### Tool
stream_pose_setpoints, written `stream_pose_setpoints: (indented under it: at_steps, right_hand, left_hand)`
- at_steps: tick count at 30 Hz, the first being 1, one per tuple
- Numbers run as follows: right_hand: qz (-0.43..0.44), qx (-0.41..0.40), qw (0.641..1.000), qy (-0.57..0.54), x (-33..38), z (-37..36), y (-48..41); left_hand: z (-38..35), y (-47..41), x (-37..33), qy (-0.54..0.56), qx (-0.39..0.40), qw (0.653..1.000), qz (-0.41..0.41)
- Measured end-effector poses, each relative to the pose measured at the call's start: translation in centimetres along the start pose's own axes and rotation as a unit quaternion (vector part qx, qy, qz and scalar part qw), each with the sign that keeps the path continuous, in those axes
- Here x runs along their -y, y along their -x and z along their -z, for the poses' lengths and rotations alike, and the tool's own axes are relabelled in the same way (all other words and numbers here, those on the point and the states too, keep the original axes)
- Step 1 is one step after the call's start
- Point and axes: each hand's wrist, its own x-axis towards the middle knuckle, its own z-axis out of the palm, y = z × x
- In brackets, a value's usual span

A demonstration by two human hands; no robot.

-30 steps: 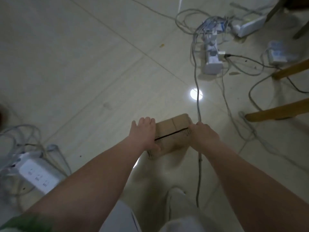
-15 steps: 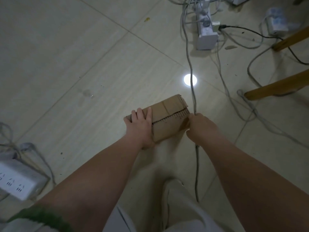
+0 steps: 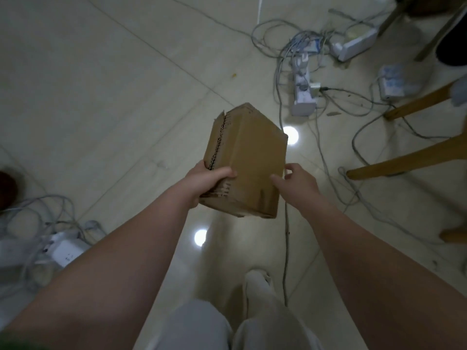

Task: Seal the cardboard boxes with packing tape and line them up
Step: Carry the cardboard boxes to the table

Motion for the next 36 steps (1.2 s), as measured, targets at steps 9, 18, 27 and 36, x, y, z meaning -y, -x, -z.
stream_pose_setpoints:
  at_steps: [9, 18, 27, 36]
  right_hand:
    - [0.042, -0.026, 0.988, -0.144, 15.7, 15.1, 9.7]
    - [0.066, 0.148, 0.935, -0.315, 27.1, 29.2, 18.8]
    - [0.124, 0.244, 0.874, -0.401, 32.3, 38.2, 22.0]
    - [0.105, 0.214, 0.861, -0.449, 38.2, 41.4, 21.1]
  left_hand:
    - [5.6, 18.9, -16.0, 0.080, -0.010, 0.996, -0.048]
    - [9.3, 34.3, -29.2, 0.182, -0.013, 0.978, -0.100]
    - [10.0, 42.1, -36.5, 0.250, 0.004, 0.957, -0.147]
    - [12.2, 43.3, -41.7, 0.215, -0.007, 0.935, -0.283]
